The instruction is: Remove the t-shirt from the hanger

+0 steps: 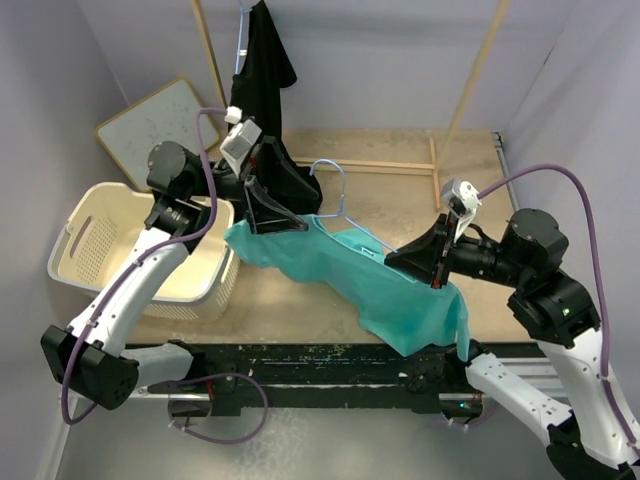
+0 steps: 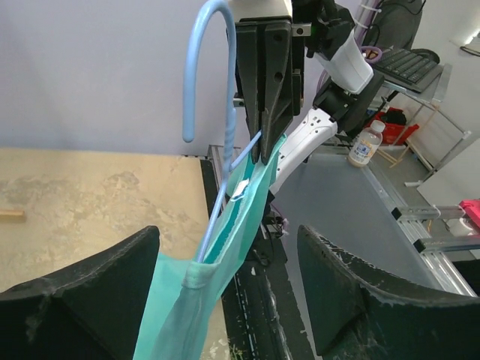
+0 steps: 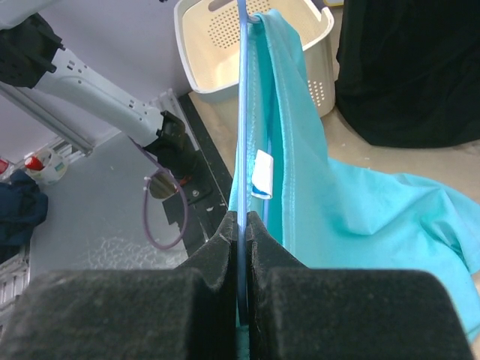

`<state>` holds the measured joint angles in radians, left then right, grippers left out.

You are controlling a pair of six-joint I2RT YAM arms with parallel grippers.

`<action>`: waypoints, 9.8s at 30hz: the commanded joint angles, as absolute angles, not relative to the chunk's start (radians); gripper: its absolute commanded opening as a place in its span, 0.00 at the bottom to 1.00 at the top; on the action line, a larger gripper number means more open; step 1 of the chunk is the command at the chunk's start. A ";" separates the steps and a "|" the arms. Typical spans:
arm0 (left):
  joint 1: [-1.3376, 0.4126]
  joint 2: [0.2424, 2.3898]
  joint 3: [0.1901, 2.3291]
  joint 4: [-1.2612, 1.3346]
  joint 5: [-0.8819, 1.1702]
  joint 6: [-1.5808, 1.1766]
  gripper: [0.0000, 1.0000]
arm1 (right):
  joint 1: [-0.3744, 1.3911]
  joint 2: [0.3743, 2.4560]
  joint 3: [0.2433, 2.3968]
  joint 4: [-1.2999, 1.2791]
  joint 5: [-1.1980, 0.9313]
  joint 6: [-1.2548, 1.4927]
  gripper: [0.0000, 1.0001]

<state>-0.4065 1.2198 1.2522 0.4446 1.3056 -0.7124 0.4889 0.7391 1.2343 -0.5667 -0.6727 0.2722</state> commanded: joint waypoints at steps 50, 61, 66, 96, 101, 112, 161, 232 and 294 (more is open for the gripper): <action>-0.551 1.030 1.428 -0.231 0.793 -0.104 0.00 | 0.489 0.597 1.125 -0.495 -0.124 0.214 0.81; -0.551 1.020 1.439 -0.276 0.754 -0.080 0.00 | 0.489 0.675 1.111 -0.525 -0.276 0.181 0.00; -0.549 1.018 1.449 -0.289 0.710 -0.059 0.00 | 0.489 0.704 1.115 -0.588 0.055 0.285 0.00; -0.549 1.049 1.316 -0.030 0.570 -0.086 0.00 | 0.489 0.670 1.148 -0.530 -0.297 0.246 0.48; -0.549 1.127 1.352 -0.140 0.695 -0.019 0.00 | 0.489 0.620 1.203 -0.525 -0.548 0.204 0.48; -0.549 1.181 1.374 -0.274 1.113 0.009 0.00 | 0.489 0.682 1.248 -0.526 -0.478 0.155 0.51; -0.549 1.035 1.251 -0.177 0.571 -0.162 0.99 | 0.489 0.707 1.400 -0.894 -0.157 0.235 0.00; -0.549 0.913 0.963 -0.315 0.563 -0.170 0.92 | 0.163 1.524 1.940 -0.339 0.141 0.225 0.00; -0.874 1.672 1.106 -0.361 -0.176 -0.759 0.99 | 0.161 0.446 1.025 -0.639 -0.012 0.365 1.00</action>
<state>-0.8719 1.6680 1.0813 -0.3985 -0.1612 -0.7326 0.1631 0.4641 1.0252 -0.6716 0.0044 0.3672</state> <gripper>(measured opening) 0.990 0.998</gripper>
